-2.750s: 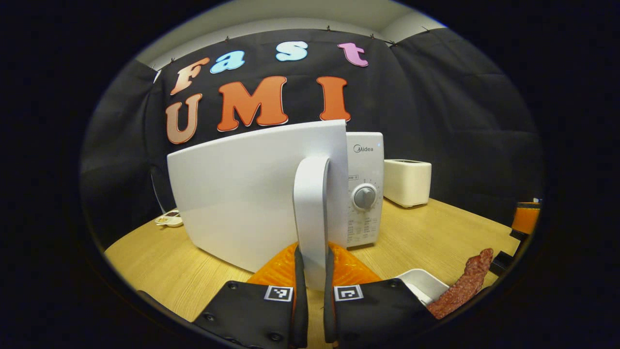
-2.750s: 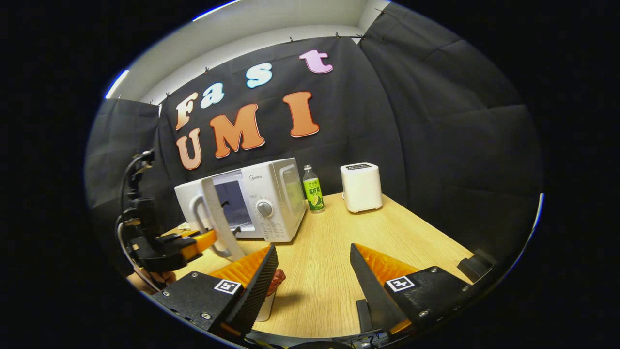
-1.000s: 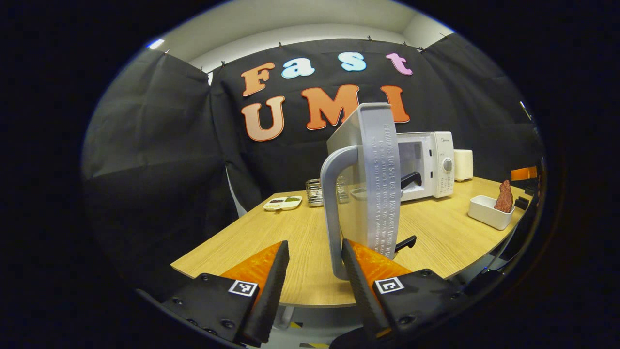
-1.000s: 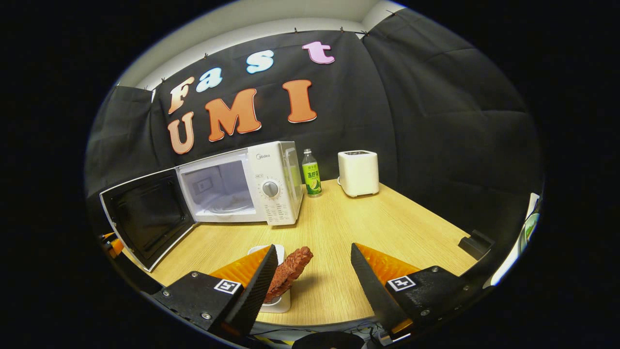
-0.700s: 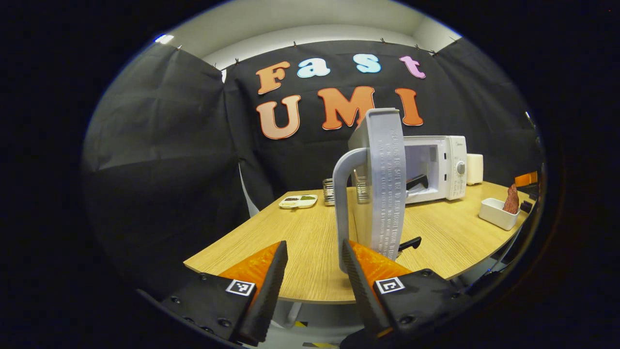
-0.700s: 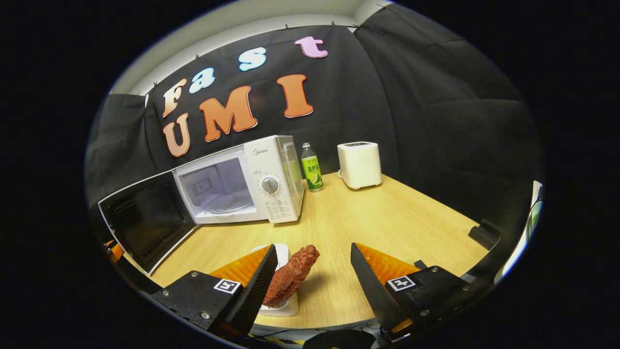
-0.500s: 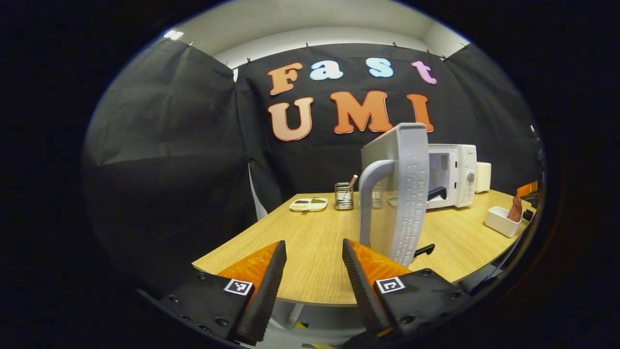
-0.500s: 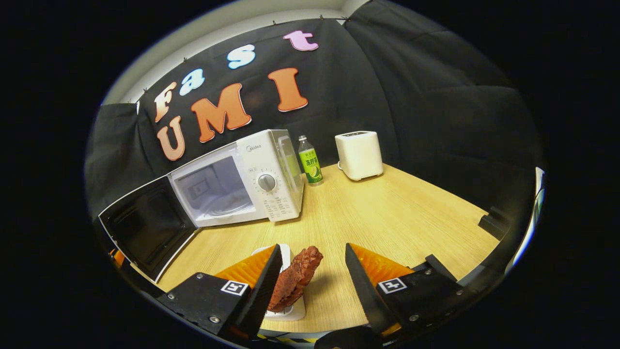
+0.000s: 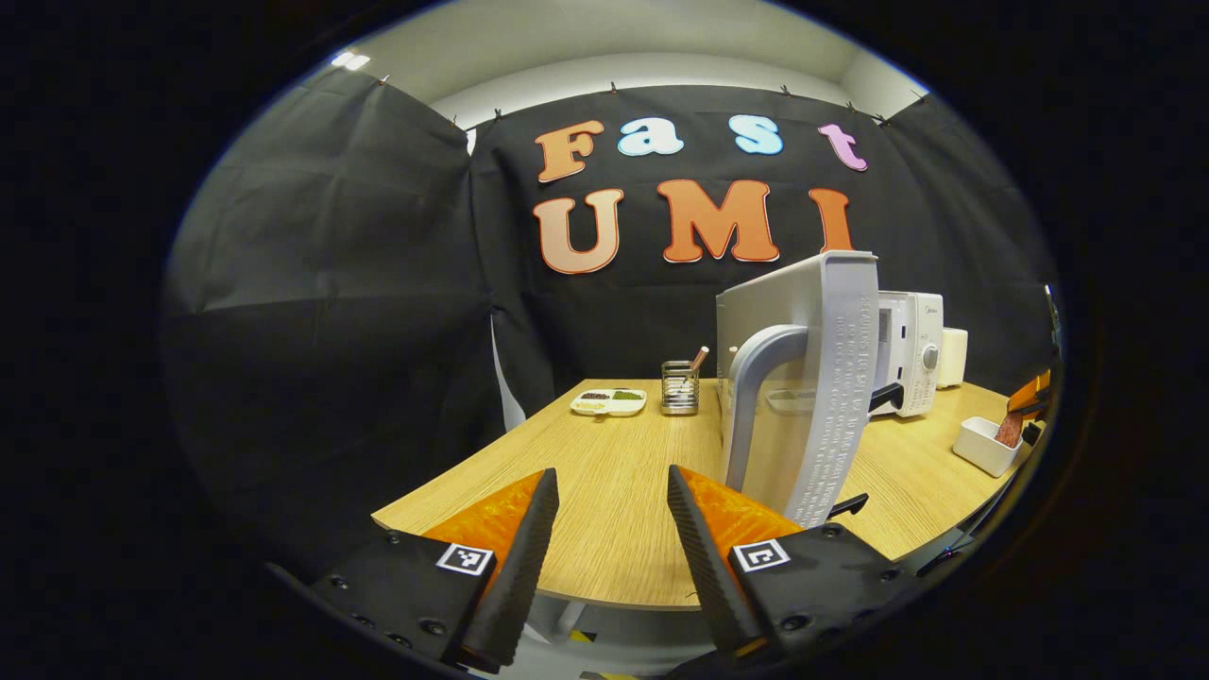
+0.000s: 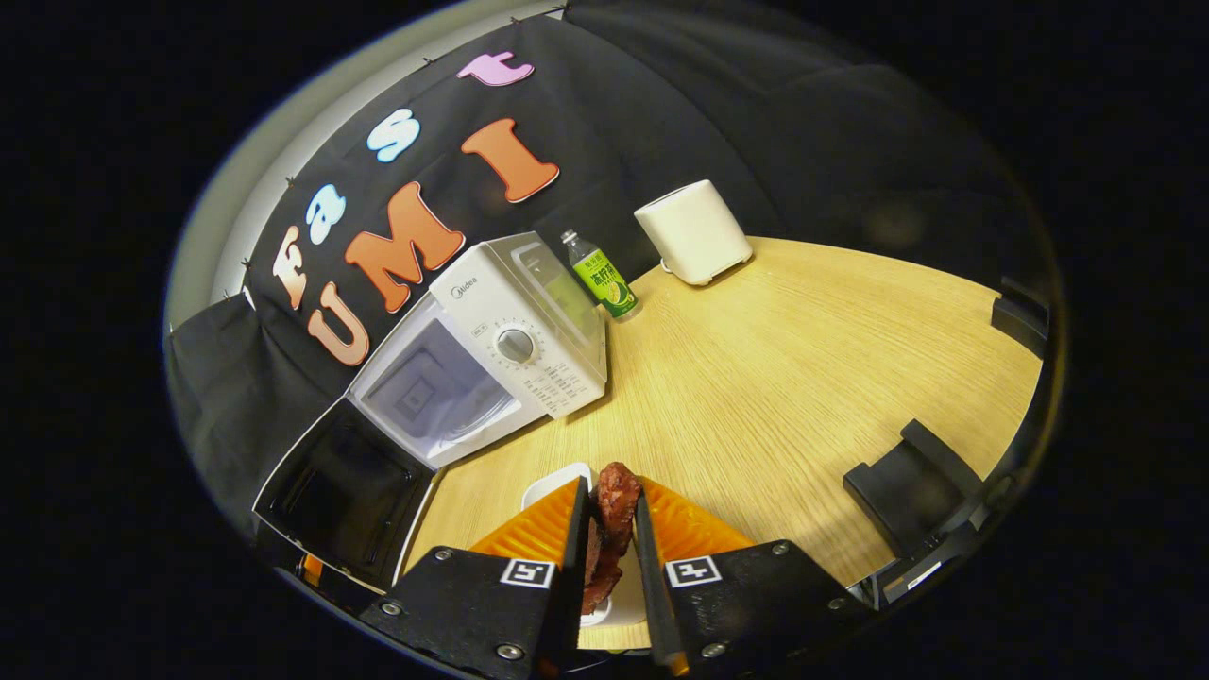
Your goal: Open the microwave oven with the left hand, put the food in, and close the microwave oven.
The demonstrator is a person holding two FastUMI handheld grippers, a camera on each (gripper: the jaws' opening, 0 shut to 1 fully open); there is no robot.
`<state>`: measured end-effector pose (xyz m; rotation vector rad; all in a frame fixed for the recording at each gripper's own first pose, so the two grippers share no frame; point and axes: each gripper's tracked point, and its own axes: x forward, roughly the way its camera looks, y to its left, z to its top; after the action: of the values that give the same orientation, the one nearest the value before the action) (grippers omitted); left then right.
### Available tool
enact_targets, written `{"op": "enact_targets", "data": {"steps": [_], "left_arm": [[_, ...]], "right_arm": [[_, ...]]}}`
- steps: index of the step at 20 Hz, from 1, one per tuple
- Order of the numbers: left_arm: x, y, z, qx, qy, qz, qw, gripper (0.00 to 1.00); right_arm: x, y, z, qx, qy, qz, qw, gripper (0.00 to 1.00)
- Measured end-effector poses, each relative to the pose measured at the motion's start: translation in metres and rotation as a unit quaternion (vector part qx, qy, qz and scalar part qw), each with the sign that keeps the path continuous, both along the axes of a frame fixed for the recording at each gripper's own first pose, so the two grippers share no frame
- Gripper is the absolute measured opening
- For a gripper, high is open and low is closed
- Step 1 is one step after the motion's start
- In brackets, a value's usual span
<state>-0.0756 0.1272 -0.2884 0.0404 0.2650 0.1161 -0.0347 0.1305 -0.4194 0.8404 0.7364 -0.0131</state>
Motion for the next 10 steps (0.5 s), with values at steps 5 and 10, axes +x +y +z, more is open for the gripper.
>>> {"op": "enact_targets", "data": {"steps": [5, 10], "left_arm": [[0.005, -0.007, 0.002, 0.004, 0.001, -0.005, 1.0, 0.77], [0.013, -0.001, 0.006, 0.015, 0.004, 0.0, 1.0, 0.79]], "right_arm": [[0.001, 0.006, 0.01, 0.015, -0.007, -0.007, 1.0, 0.15], [0.006, 0.005, 0.029, -0.06, -0.036, 0.007, 0.997, 0.13]]}}
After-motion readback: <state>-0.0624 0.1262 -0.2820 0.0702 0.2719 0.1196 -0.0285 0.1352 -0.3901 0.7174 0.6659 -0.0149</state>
